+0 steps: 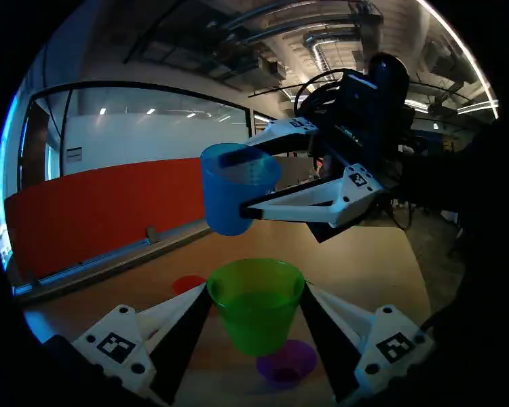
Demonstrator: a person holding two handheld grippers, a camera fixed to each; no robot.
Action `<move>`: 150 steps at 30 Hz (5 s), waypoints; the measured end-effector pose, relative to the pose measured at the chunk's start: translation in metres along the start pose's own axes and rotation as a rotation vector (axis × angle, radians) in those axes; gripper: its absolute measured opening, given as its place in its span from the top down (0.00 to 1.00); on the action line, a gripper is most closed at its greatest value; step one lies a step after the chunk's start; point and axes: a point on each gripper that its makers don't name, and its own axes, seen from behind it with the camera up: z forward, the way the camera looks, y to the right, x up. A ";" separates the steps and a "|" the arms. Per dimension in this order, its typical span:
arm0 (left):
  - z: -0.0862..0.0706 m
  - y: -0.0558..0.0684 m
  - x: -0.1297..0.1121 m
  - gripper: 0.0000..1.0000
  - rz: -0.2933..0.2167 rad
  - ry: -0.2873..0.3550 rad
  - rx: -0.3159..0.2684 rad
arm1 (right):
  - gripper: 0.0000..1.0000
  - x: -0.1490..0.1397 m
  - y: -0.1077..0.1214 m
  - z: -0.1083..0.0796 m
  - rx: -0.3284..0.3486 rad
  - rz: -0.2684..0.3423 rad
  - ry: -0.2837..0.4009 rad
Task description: Pour water
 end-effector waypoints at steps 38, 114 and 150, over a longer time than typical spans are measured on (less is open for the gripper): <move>-0.017 -0.024 -0.009 0.13 -0.029 -0.057 0.062 | 0.11 -0.061 -0.025 -0.022 0.042 0.529 -0.107; -0.042 -0.038 -0.150 0.13 -0.032 -0.489 0.059 | 0.10 -0.184 -0.119 -0.014 0.236 0.548 -0.414; -0.040 -0.036 -0.162 0.12 -0.019 -0.549 0.022 | 0.10 -0.198 -0.139 -0.005 0.297 0.561 -0.515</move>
